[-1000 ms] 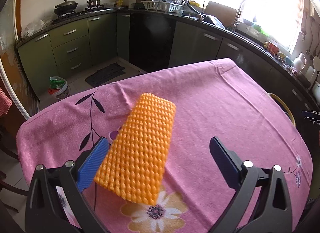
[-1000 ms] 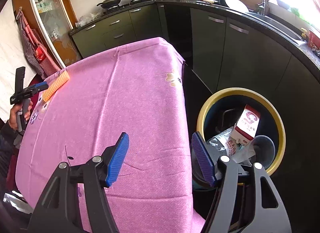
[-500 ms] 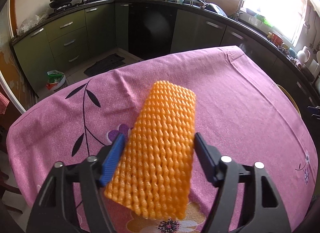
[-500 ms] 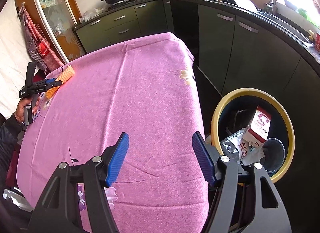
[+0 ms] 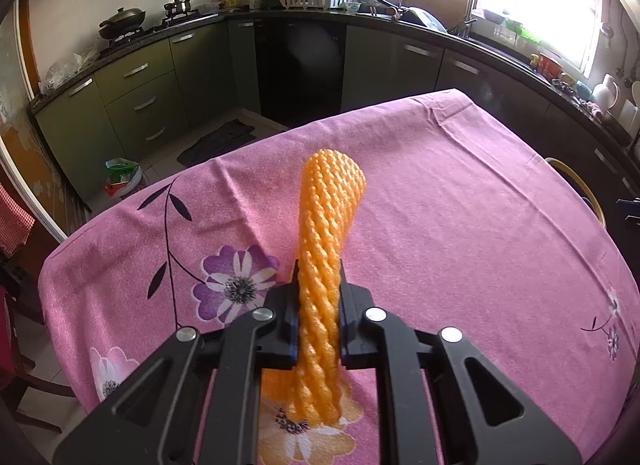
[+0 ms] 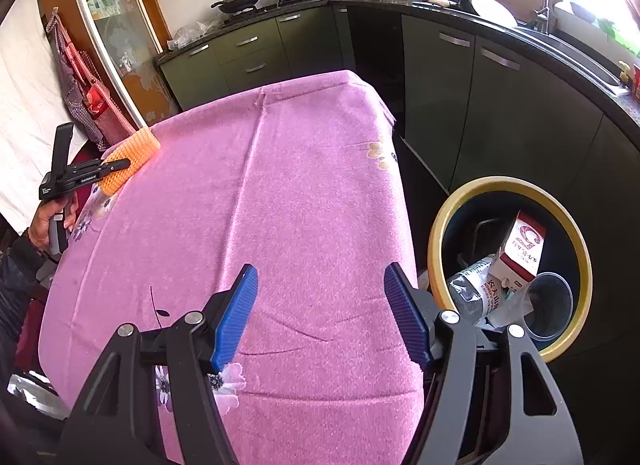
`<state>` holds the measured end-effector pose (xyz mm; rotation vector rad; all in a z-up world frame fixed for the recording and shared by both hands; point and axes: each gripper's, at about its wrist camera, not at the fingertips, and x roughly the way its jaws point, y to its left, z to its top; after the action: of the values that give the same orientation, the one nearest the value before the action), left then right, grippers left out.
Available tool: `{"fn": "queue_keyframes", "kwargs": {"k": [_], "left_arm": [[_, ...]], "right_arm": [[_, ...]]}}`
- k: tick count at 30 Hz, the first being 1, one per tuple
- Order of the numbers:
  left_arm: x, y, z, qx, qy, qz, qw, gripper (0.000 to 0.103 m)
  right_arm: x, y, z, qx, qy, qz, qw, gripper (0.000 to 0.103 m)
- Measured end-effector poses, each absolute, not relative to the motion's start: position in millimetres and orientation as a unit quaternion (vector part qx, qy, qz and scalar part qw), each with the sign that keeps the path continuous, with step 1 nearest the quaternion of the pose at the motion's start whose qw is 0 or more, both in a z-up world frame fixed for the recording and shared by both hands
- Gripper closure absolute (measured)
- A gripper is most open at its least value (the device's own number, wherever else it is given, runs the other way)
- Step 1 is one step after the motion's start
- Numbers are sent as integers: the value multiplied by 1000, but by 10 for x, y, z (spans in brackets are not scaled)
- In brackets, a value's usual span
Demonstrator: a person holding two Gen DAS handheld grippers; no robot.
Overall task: Collect trash
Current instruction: 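Grasp the orange mesh sponge by one end with the left gripper, then carry the orange sponge over the bin and open the left gripper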
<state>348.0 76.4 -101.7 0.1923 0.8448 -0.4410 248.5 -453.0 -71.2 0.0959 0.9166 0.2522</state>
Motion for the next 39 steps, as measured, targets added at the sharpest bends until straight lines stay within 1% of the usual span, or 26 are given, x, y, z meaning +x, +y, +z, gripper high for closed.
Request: {"fn": "queue_keyframes", "kwargs": {"k": [9, 15, 20, 25, 30, 35, 39], "left_arm": [[2931, 260, -621, 92, 384, -257, 882, 91], [2602, -376, -381, 112, 369, -311, 868, 91], [2452, -1077, -334, 126, 369, -368, 844, 91], [2414, -1956, -387, 126, 370, -429, 814, 90], [2593, -2925, -613, 115, 414, -459, 778, 90], [2848, -3777, -946, 129, 452, -426, 773, 90], [2999, -4252, -1166, 129, 481, -394, 772, 90]], "right_arm": [[2335, -4608, -717, 47, 435, 115, 892, 38], [2180, -4853, -733, 58, 429, 88, 897, 38], [1996, -5196, -740, 66, 418, 39, 905, 37], [1764, -5592, -809, 70, 411, -16, 909, 36], [1586, -5989, -922, 104, 406, -31, 907, 36], [1486, -6214, -1012, 123, 400, -29, 908, 36], [1436, -6326, -1081, 135, 399, -25, 906, 36]]}}
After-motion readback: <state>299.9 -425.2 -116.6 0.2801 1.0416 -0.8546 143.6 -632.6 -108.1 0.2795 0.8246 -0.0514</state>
